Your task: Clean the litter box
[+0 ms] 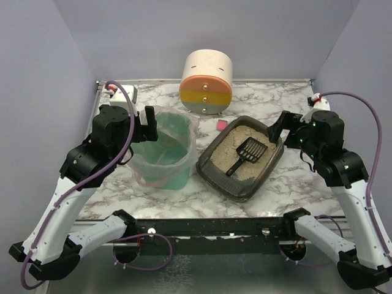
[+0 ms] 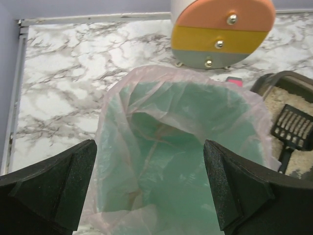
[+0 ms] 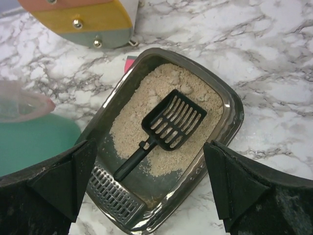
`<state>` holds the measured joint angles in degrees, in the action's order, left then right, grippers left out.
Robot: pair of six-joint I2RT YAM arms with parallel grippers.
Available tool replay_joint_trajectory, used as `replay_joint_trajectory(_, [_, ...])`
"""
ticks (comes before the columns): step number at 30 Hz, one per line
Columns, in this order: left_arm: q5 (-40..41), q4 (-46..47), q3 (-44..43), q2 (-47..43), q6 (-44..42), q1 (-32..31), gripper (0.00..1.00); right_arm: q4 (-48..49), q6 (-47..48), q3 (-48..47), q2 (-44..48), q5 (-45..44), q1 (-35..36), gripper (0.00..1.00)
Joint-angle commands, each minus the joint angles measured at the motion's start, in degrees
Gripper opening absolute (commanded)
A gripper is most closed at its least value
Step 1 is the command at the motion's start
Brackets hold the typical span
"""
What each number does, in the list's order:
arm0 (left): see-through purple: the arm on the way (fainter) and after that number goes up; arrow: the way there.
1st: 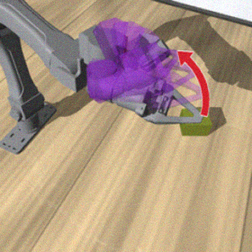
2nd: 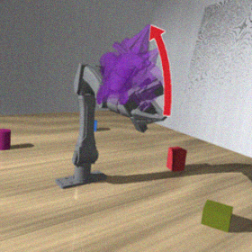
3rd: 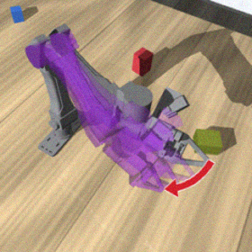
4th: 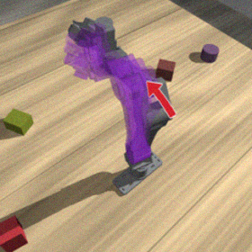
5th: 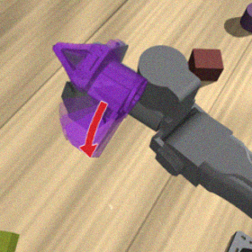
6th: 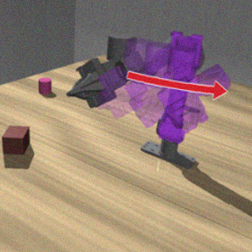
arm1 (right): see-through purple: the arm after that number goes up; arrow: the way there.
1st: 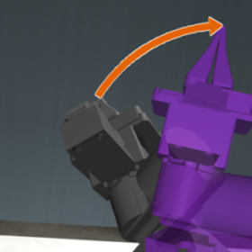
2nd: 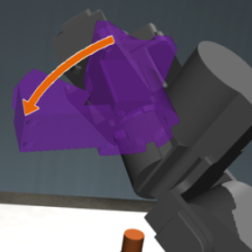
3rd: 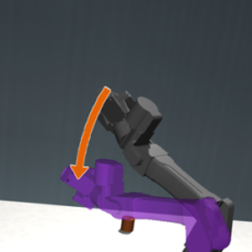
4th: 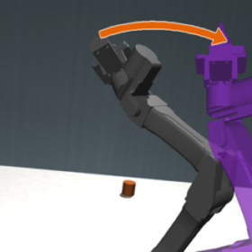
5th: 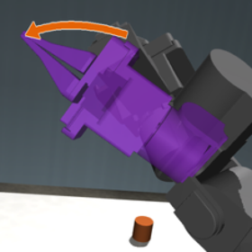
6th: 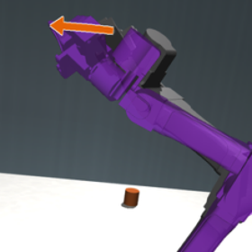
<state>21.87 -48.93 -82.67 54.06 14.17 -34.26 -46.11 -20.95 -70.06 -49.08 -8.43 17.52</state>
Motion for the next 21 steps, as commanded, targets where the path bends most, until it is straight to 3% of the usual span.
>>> replay_joint_trajectory(1, [8.64, -2.91, 2.09, -0.43, 1.34, -0.19, 0.99, -1.16, 2.3, 1.48, -0.91, 6.23, -0.2, 0.98])
replay_joint_trajectory(12, [12.85, -2.76, 7.49, 1.18, 3.66, -0.19, 0.99, 1.96, -2.34, 10.47, -2.96, 17.34, 0.14, 0.94])
replay_joint_trajectory(21, [12.64, -1.61, 7.98, 2.39, 3.01, -0.19, 0.99, 5.46, -10.3, 15.1, -4.44, 12.01, 8.07, 0.93])
